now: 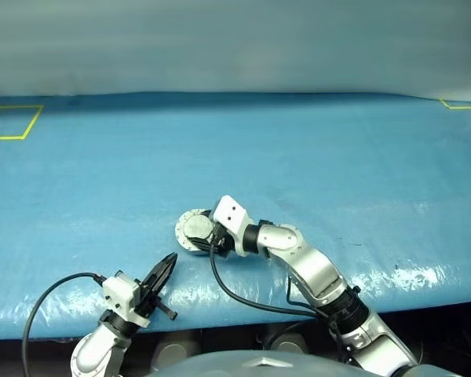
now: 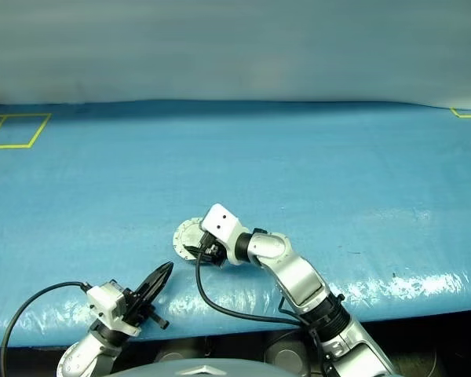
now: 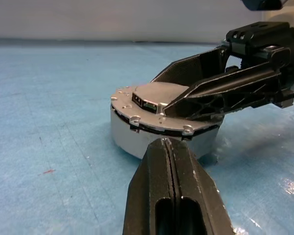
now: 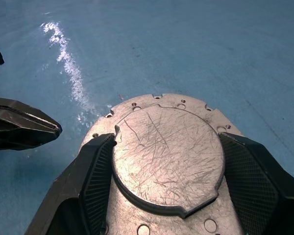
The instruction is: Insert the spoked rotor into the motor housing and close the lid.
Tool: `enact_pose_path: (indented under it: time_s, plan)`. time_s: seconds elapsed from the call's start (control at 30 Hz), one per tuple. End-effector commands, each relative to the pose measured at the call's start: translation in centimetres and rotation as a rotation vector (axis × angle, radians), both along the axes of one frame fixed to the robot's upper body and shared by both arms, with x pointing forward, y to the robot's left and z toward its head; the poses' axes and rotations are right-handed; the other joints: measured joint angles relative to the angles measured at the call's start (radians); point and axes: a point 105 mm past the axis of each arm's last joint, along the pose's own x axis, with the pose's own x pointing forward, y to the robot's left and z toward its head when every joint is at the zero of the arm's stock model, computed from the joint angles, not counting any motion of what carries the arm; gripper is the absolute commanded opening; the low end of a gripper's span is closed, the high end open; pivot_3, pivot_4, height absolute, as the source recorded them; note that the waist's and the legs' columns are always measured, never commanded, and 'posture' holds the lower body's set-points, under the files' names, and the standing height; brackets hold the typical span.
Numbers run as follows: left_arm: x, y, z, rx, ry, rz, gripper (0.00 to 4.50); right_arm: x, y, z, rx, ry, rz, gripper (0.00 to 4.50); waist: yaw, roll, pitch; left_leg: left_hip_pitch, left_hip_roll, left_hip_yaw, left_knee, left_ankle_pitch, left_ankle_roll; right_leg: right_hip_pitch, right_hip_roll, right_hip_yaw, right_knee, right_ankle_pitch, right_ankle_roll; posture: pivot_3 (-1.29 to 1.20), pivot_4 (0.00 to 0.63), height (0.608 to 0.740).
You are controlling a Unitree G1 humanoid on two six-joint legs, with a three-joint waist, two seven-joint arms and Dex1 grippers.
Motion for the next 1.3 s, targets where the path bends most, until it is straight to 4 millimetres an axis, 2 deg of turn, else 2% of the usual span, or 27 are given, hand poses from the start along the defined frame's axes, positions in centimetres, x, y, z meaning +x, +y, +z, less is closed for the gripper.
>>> enact_pose_path:
  time_s: [0.03, 0.27, 0.43, 0.73, 0.97, 1.3]
  plan:
    - [-0.1, 0.3, 0.3, 0.001, -0.034, 0.011, 0.00, -0.3, 1.0, 2.5, 0.043, -0.089, 0.053, 3.04, 0.000, 0.000, 0.000, 0.000, 0.000, 0.000, 0.000, 0.000, 0.000, 0.000, 0.000, 0.000, 0.000, 0.000, 0.000, 0.00, 0.150, 0.740]
    - [-0.2, 0.2, 0.0, -0.004, -0.030, -0.009, 0.00, -0.5, 1.0, 2.8, 0.015, -0.089, 0.086, 3.04, 0.000, 0.000, 0.000, 0.000, 0.000, -0.001, -0.001, 0.000, 0.000, 0.000, 0.000, -0.001, -0.002, 0.000, 0.000, 0.00, 0.150, 0.740]
    - [-0.1, -0.1, -0.2, -0.006, -0.026, -0.023, 0.00, -0.4, 0.8, 2.2, -0.020, -0.081, 0.099, 3.04, 0.000, 0.000, 0.000, -0.001, 0.000, -0.001, -0.001, 0.000, 0.000, 0.001, 0.000, -0.001, -0.004, 0.001, 0.001, 0.00, 0.150, 0.740]
    - [0.0, -0.5, -0.1, -0.013, -0.024, -0.037, 0.00, 0.1, 0.7, 2.8, -0.035, -0.110, 0.126, 3.04, 0.000, 0.000, 0.000, -0.001, 0.000, -0.001, -0.003, 0.000, 0.001, 0.001, 0.000, -0.002, -0.007, 0.002, 0.003, 0.00, 0.150, 0.740]
    - [0.1, -0.6, -0.1, -0.012, -0.026, -0.037, 0.00, 0.4, 0.4, 1.3, -0.038, -0.038, 0.139, 3.04, 0.000, 0.000, 0.000, -0.001, 0.000, -0.001, -0.003, 0.000, 0.001, 0.002, 0.000, -0.002, -0.008, 0.002, 0.003, 0.00, 0.150, 0.740]
    - [0.0, -0.2, -0.6, -0.006, -0.015, -0.031, 0.00, 0.8, 0.1, -0.3, -0.065, -0.035, 0.107, 3.04, -0.003, 0.001, -0.001, 0.000, 0.001, -0.001, -0.003, -0.001, 0.001, 0.003, 0.001, -0.002, -0.008, 0.002, 0.003, 0.00, 0.150, 0.740]
